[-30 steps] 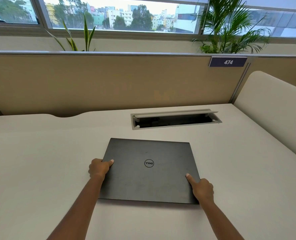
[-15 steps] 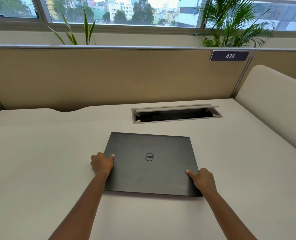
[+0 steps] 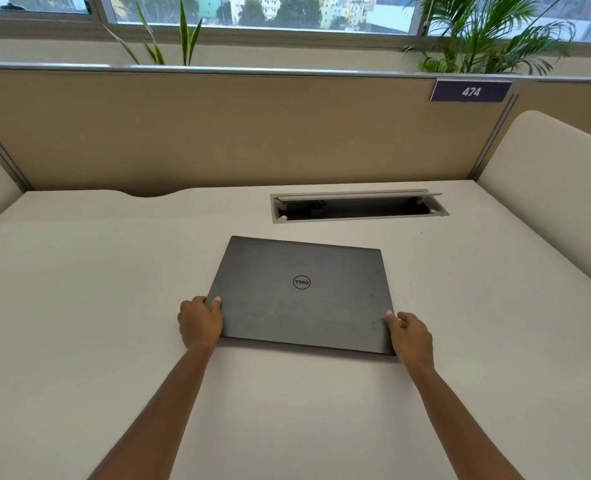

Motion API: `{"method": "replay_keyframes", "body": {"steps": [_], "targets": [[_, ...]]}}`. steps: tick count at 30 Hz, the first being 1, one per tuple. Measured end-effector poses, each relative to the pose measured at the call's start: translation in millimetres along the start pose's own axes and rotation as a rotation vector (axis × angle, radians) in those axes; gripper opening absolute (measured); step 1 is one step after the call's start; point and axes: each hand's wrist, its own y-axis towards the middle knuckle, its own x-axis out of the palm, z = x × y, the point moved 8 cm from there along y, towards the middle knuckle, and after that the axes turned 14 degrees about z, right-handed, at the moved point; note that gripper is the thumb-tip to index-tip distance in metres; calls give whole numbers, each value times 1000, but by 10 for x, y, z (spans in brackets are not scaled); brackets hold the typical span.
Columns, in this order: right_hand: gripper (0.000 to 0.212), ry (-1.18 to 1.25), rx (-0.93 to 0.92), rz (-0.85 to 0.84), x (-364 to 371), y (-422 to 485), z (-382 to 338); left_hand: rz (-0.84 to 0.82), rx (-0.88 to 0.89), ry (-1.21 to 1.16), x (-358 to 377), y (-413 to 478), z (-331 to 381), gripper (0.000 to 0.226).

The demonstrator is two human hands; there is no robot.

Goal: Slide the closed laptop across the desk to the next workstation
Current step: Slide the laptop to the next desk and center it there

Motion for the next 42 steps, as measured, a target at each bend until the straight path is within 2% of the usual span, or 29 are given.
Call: {"method": "replay_keyframes", "body": {"steps": [3, 8, 10, 15, 19, 21, 24, 26, 29, 32, 33, 35, 37, 39, 40, 42], "targets": [[42, 16, -7, 23, -32, -34, -37, -17, -34, -23, -26, -28, -57, 38], [36, 42, -22, -28, 11, -57, -74, -28, -64, -2, -84, -99, -105, 39], [34, 39, -7, -56, 30, -56, -65, -38, -66, 10, -101, -116, -104, 39], [42, 25, 41, -100, 76, 13, -64, -66, -61, 48, -146, -94, -76, 37], [38, 33, 91, -109, 126, 70, -66, -91, -68, 13, -130, -31, -31, 37], [39, 49, 126, -110, 154, 74, -40, -113, -86, -39, -101, 5, -21, 30], [32, 59, 175, -128, 175, 94, -17, -149, -116, -89, -41, 79, -28, 39], [39, 60, 229, -136, 168, 144, 11, -154, -144, -85, -28, 111, -11, 43], [31, 128, 339, -156, 178, 202, 14, -163, -209, -93, -3, 147, 18, 52], [51, 133, 355, -177, 216, 258, -31, -193, -236, -121, 35, 161, 113, 38], [52, 115, 350, -175, 225, 272, -49, -190, -233, -115, 55, 181, 142, 43], [48, 97, 357, -165, 242, 293, -78, -202, -244, -101, 90, 194, 189, 45], [41, 89, 371, -157, 256, 303, -82, -199, -273, -90, 129, 216, 176, 33], [43, 100, 395, -146, 256, 304, -54, -196, -307, -98, 123, 215, 155, 18], [47, 111, 407, -141, 251, 304, -46, -199, -340, -119, 130, 221, 126, 19], [52, 137, 426, -126, 247, 329, -33, -202, -384, -165, 132, 234, 100, 37]]}}
